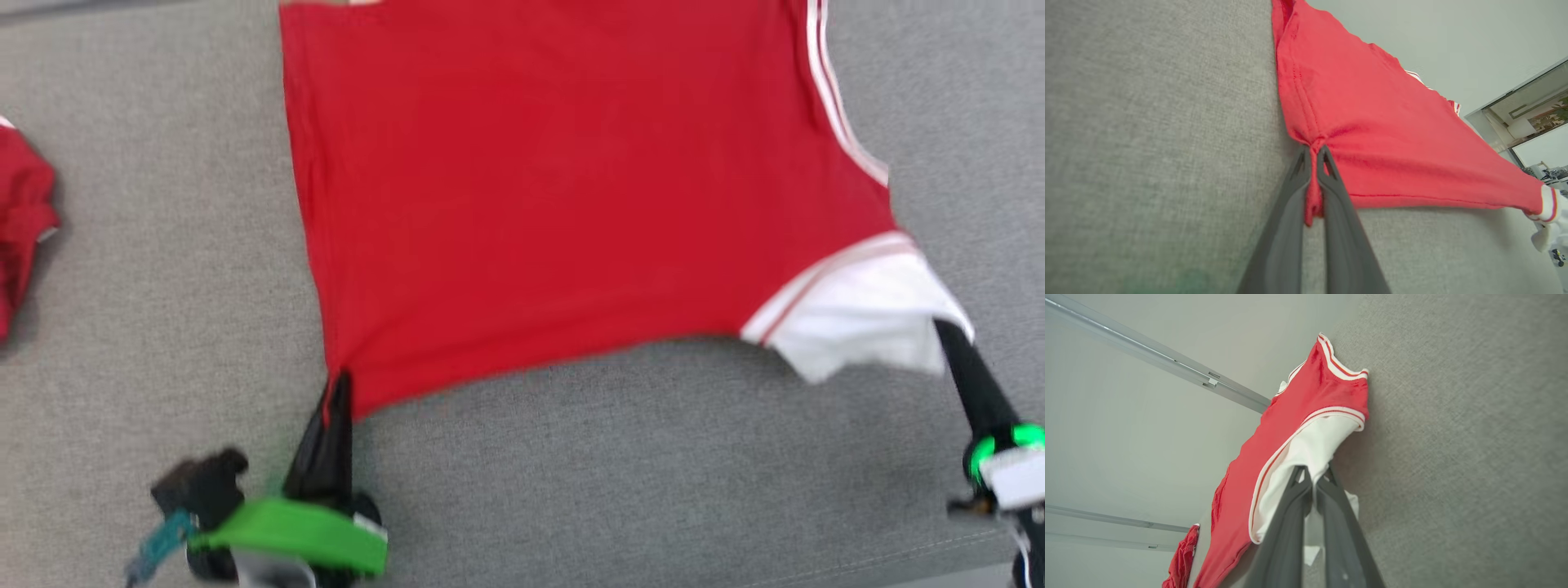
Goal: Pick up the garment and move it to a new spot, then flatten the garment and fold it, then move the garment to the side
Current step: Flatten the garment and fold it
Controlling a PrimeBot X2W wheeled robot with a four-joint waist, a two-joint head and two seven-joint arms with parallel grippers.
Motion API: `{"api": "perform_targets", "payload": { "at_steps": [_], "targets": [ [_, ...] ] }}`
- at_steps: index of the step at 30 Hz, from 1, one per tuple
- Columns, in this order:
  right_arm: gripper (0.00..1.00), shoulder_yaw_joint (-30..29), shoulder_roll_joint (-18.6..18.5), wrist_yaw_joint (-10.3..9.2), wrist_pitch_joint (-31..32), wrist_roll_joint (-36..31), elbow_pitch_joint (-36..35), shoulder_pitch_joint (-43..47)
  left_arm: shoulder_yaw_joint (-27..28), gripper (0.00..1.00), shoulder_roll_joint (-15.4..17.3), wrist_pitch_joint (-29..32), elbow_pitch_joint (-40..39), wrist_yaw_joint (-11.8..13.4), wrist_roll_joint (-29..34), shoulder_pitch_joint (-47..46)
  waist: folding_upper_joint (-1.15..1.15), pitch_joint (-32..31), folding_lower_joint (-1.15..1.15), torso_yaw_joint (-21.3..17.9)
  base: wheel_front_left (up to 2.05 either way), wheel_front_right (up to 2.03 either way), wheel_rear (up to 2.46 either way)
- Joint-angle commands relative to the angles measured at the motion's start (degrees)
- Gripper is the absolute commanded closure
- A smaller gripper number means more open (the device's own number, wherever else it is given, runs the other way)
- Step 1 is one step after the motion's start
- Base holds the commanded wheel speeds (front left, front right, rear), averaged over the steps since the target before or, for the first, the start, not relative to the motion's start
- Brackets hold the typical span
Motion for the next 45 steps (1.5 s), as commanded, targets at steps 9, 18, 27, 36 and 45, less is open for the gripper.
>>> {"api": "perform_targets", "payload": {
  "at_steps": [9, 18, 27, 36, 45],
  "targets": [
    [1.0, -3.99, 4.32, 0.02, -0.22, -4.39, 0.52, 17.21, -1.81, 1.0, 0.46, 6.53, -14.73, 5.35, -5.14, 18.04, 0.0, -2.8, 0.01, 1.19, 0.0, 0.0, 0.0],
    [1.0, -3.88, -0.3, 0.01, 4.93, -10.31, 4.58, 5.52, -1.81, 1.0, 4.51, 15.44, -21.29, 10.79, -1.89, 10.32, 0.0, -1.91, 0.01, 2.4, 0.0, 0.0, 0.0],
    [1.0, -3.1, -4.21, 0.01, 23.2, -17.65, 9.16, -10.69, -3.21, 1.0, 5.02, 27.34, -21.07, 15.15, -1.28, -4.01, 0.0, 1.12, 0.01, 3.77, 0.0, 0.0, 0.0],
    [1.0, -4.44, 0.81, 0.02, 35.35, -26.08, 16.07, -21.59, -5.36, 1.0, 3.5, 31.37, -16.18, 15.53, -2.41, -8.25, 0.0, 2.16, 0.01, 4.72, 0.0, 0.0, 0.0],
    [1.0, -7.22, 3.32, 0.02, 39.88, -29.89, 15.23, -22.03, -5.0, 1.0, 4.38, 33.01, -18.36, 15.98, -4.0, -6.36, 0.0, 1.67, 0.01, 5.27, 0.0, 0.0, 0.0]
  ]
}}
